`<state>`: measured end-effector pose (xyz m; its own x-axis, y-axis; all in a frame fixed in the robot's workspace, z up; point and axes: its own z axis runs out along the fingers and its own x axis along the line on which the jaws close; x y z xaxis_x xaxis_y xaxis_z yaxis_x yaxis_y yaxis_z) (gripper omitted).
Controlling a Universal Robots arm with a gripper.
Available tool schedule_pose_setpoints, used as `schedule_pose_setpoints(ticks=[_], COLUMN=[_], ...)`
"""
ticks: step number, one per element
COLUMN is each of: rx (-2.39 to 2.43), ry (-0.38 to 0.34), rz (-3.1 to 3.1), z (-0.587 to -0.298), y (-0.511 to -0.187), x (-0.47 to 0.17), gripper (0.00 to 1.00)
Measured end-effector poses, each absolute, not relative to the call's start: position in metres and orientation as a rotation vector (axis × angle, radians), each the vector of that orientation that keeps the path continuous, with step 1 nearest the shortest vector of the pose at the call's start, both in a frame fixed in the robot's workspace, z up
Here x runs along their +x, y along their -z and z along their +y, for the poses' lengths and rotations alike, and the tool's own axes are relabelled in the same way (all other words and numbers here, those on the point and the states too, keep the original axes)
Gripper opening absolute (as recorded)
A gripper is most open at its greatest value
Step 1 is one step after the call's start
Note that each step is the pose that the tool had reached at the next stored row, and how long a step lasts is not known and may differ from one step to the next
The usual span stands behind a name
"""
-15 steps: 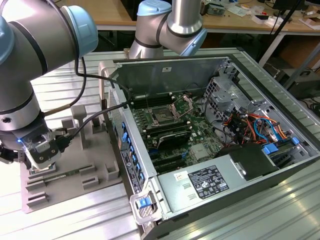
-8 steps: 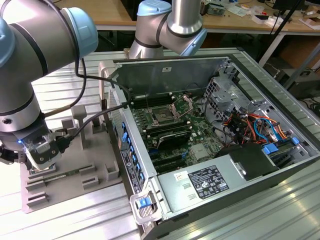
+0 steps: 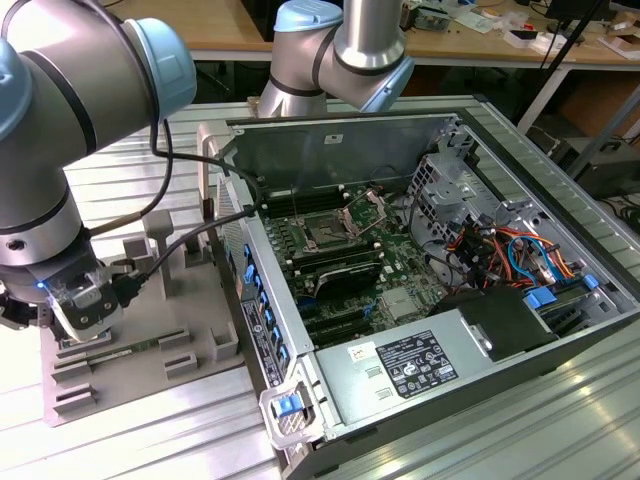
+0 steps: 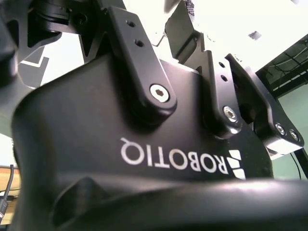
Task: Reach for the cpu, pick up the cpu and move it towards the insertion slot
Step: 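Reach for the cpu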
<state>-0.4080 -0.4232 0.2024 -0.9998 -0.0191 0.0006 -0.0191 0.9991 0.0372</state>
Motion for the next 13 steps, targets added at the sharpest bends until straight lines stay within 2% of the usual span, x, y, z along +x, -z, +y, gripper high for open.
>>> schedule_pose_setpoints(ticks=[13], rx=[0.030], ry=[0.058], rz=[-3.140], z=[-0.4232], y=[-0.1972], x=[-0.4080], gripper=[0.54])
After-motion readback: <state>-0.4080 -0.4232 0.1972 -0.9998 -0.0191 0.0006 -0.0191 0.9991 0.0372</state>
